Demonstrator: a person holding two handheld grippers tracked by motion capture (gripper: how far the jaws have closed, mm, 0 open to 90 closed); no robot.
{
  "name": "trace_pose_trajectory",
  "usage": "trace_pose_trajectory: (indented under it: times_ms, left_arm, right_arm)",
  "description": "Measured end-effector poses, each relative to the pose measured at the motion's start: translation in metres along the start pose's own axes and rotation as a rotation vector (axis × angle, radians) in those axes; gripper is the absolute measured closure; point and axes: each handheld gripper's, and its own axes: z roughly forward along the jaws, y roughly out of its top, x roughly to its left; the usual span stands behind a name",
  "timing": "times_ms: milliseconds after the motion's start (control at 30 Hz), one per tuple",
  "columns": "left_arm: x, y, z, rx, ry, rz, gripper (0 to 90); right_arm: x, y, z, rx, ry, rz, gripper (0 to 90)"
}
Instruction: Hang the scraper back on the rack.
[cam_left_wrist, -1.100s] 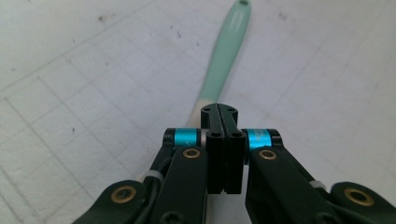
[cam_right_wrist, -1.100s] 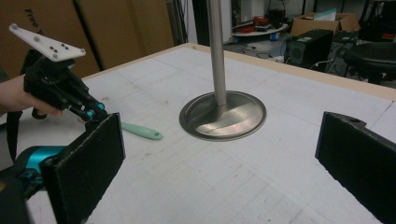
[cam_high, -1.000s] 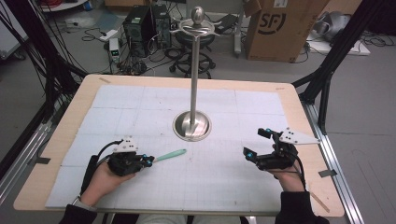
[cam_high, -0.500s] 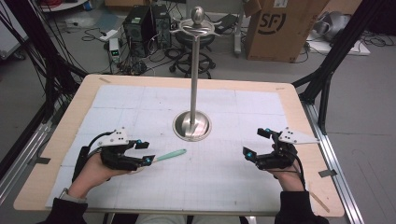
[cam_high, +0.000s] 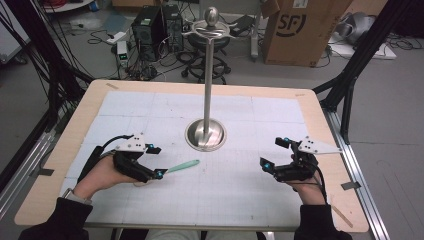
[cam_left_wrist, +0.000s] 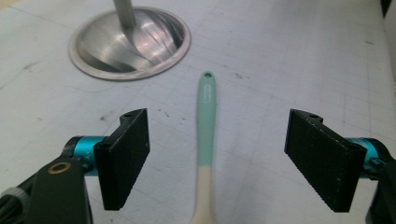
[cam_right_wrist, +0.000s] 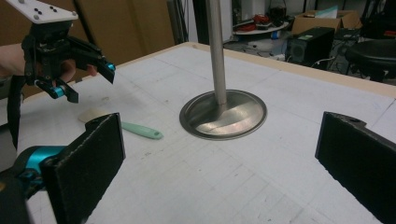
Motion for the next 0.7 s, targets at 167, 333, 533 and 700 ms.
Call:
trace_pose_trajectory:
  times_ms: [167,333,533,700]
  left_arm:
    - [0.005,0.007,0.010,0.088,-0.019,0.003,26.6]
    - [0.011,0.003,0.020,0.153,-0.037,-0.021,29.6]
    - [0.015,0.000,0.027,0.230,-0.037,0.004,35.5]
    - [0.011,-0.002,0.034,0.288,-0.040,0.021,42.6]
  right_arm:
    - [0.001,0.000,0.000,0.002,0.004,0.002,0.5]
    - [0.001,0.000,-0.001,-0.004,0.005,-0.001,0.5]
    - [0.000,0.000,0.000,0.003,0.010,0.001,0.5]
    - [0.001,-0.001,0.001,0.004,0.012,0.002,0.5]
